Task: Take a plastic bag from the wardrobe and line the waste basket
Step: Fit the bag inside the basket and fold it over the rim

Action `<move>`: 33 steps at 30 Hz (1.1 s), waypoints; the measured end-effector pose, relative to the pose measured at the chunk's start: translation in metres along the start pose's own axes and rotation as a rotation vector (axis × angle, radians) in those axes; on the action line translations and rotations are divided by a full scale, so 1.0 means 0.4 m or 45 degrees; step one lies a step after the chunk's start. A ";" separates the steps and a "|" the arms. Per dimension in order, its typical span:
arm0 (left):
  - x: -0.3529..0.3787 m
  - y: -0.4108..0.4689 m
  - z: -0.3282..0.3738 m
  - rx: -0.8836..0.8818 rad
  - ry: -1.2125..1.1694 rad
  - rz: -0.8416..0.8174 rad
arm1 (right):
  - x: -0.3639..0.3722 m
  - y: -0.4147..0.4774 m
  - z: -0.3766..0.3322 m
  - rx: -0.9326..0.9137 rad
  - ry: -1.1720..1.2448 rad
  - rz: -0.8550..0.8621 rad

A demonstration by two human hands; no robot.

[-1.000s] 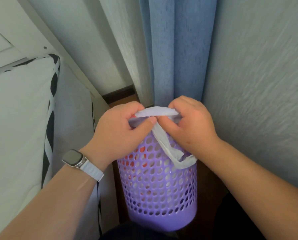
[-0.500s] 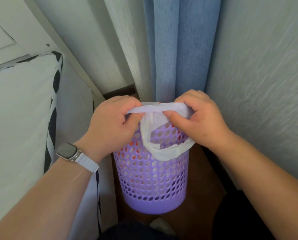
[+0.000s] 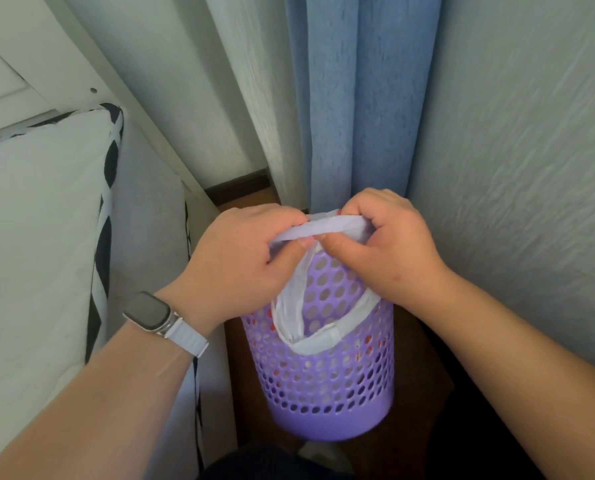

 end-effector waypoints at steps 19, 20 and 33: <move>-0.029 -0.001 -0.013 -0.086 -0.081 0.144 | -0.040 0.009 0.004 0.010 0.113 0.089; -0.027 0.003 -0.001 -0.033 -0.040 0.121 | -0.035 0.007 0.001 -0.006 0.088 0.087; -0.032 -0.004 -0.030 -0.098 -0.142 0.152 | -0.042 0.018 -0.013 -0.206 0.100 -0.138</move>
Point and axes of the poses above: each hand's wrist, its own y-axis towards the middle knuckle, its own x-axis out of the palm, z = x × y, the point moved 6 cm from there along y, towards the middle knuckle, and after that the axes turned 5 degrees about x, right-handed, at the moved point
